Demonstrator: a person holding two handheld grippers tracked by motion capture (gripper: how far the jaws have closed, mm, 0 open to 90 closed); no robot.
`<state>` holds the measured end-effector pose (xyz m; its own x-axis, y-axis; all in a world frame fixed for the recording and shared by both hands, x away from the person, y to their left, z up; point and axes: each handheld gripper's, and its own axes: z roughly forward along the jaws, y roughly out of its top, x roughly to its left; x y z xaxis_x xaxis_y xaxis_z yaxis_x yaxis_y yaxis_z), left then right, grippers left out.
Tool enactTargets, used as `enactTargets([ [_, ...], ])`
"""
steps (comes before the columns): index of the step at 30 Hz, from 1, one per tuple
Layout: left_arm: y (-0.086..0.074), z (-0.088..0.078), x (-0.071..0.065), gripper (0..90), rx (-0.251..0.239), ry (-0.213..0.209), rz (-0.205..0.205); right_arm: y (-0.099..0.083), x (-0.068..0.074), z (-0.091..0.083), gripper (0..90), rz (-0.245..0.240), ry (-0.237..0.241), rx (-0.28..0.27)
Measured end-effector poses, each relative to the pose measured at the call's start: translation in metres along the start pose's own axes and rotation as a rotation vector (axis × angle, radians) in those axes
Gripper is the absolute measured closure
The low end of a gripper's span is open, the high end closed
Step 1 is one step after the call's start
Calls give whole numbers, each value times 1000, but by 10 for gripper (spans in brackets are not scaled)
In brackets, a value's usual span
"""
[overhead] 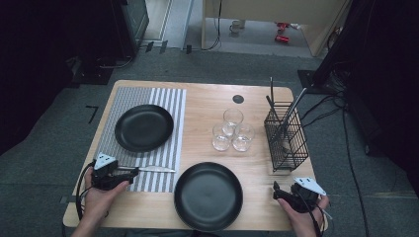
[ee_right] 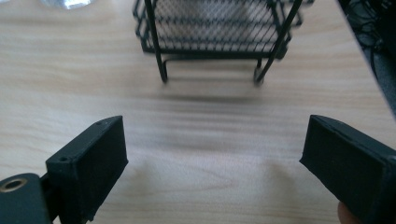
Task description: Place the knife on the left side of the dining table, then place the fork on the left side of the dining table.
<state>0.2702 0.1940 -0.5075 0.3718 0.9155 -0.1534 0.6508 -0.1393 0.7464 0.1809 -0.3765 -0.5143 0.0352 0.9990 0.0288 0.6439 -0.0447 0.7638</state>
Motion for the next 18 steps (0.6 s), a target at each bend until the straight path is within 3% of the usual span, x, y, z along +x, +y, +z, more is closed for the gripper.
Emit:
enactTargets([
  [9, 0, -1, 1, 115, 0, -6, -3, 16, 11, -20, 136, 24, 3, -93],
  [18, 0, 0, -1, 115, 5, -12, -5, 39, 17, -45, 141, -7, -3, -175],
])
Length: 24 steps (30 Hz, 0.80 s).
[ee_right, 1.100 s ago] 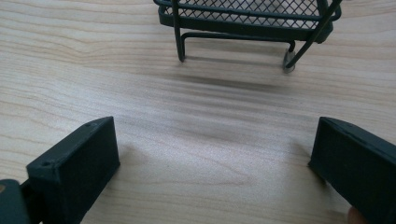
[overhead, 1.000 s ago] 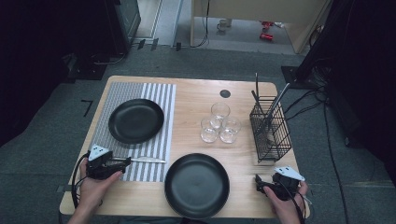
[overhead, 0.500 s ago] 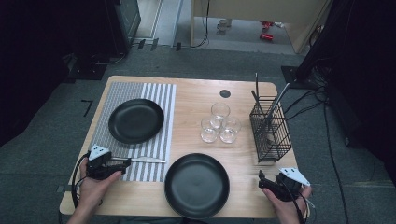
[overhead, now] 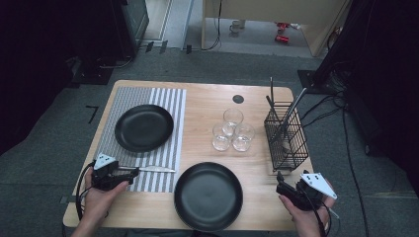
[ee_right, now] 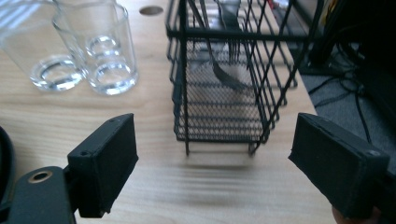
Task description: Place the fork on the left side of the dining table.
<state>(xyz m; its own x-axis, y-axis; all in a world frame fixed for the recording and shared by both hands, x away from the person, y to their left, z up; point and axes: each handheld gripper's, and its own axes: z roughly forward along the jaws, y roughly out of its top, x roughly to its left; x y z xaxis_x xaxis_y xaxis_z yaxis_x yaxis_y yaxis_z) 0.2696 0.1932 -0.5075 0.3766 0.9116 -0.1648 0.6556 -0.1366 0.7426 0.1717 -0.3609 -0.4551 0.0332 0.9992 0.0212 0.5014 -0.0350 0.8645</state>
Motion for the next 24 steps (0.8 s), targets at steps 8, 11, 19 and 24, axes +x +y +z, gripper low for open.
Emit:
enactTargets([
  [8, 0, -1, -2, 116, -4, -4, 2, 22, 6, -12, 143, -21, 8, -70],
  [11, 0, -1, -3, 116, -10, -3, 5, 36, 10, -14, 143, -52, 17, -90],
  [19, 1, -3, -1, 127, -8, -4, 2, 59, 16, -5, 162, -66, 35, -122],
  [24, 2, -4, -1, 128, -17, -5, 1, 68, 23, 9, 164, -89, 59, -111],
])
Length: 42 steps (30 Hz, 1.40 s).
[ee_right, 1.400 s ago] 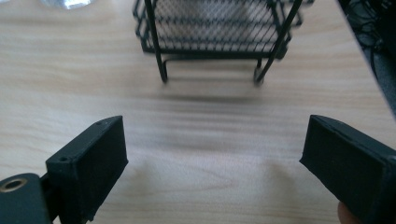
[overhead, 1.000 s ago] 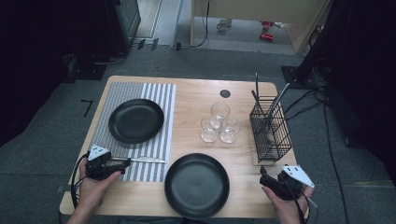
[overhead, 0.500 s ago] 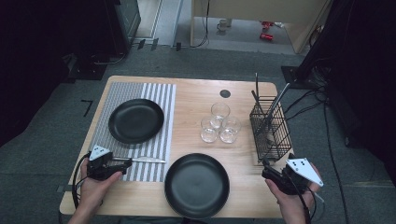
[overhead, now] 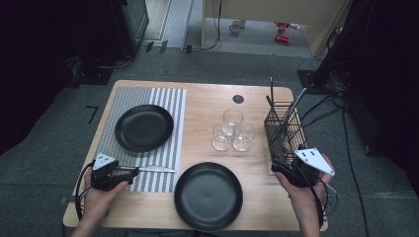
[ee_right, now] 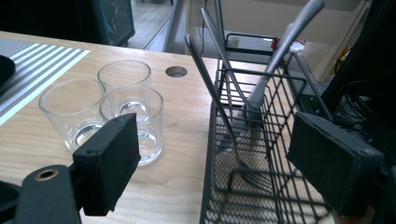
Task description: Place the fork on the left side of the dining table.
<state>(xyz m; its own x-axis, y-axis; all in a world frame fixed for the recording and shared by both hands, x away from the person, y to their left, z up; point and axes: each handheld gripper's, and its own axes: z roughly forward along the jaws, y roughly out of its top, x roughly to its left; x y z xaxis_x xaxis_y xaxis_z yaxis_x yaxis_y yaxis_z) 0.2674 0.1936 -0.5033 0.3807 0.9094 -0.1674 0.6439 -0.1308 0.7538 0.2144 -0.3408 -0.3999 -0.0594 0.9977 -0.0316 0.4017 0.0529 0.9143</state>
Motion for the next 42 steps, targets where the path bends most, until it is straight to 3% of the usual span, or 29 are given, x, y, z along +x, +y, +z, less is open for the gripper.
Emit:
enactTargets([
  [11, 0, 0, 0, 135, 10, -1, 5, 11, 4, 37, 268, -17, 3, 27],
  [17, 0, 1, -1, 136, 13, -4, 9, 12, 4, 48, 481, 6, -22, 18],
  [25, 0, 2, -2, 136, 17, -3, 16, 11, 9, 59, 626, 2, -84, 21],
  [30, 0, 2, -2, 138, 18, -5, 17, 10, 11, 60, 654, -72, -116, 41],
  [36, 0, 3, -3, 140, 26, -8, 20, 15, 15, 58, 687, -65, -88, 42],
  [42, 0, 3, -3, 141, 24, -11, 20, 22, 21, 64, 718, -55, -126, 52],
])
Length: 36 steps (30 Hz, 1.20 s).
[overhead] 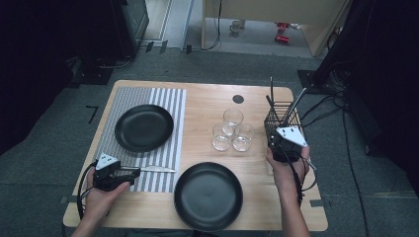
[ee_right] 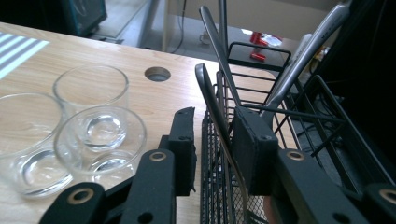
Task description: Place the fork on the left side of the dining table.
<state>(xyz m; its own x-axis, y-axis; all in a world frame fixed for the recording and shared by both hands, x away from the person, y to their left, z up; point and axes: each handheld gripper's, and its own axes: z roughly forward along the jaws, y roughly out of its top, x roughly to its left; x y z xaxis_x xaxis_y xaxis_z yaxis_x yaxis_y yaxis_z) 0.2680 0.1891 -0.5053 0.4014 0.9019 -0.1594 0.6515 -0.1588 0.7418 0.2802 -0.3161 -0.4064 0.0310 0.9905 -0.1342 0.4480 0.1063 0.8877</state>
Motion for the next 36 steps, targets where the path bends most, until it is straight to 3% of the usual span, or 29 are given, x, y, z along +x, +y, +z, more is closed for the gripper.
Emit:
enactTargets([
  [5, 0, 0, 2, 146, 3, 2, -4, 1, 6, 4, 809, -44, -57, -3],
  [9, 0, 0, 2, 149, 2, 3, -5, 0, 4, 3, 827, -41, -62, -9],
  [15, 0, 0, 0, 151, 4, 0, 1, 1, -6, -7, 882, -80, -89, -55],
  [25, 0, -1, -2, 151, -9, -13, 1, 2, -35, -27, 889, 42, -57, -161],
  [30, 1, -2, -3, 151, -19, -16, -1, 6, -42, -35, 889, 73, -39, -184],
  [31, 2, -4, -2, 151, -25, -16, -4, 9, -45, -39, 889, 94, -17, -194],
  [36, 4, -6, -2, 151, -43, -15, -18, 16, -45, -50, 888, 110, 5, -226],
])
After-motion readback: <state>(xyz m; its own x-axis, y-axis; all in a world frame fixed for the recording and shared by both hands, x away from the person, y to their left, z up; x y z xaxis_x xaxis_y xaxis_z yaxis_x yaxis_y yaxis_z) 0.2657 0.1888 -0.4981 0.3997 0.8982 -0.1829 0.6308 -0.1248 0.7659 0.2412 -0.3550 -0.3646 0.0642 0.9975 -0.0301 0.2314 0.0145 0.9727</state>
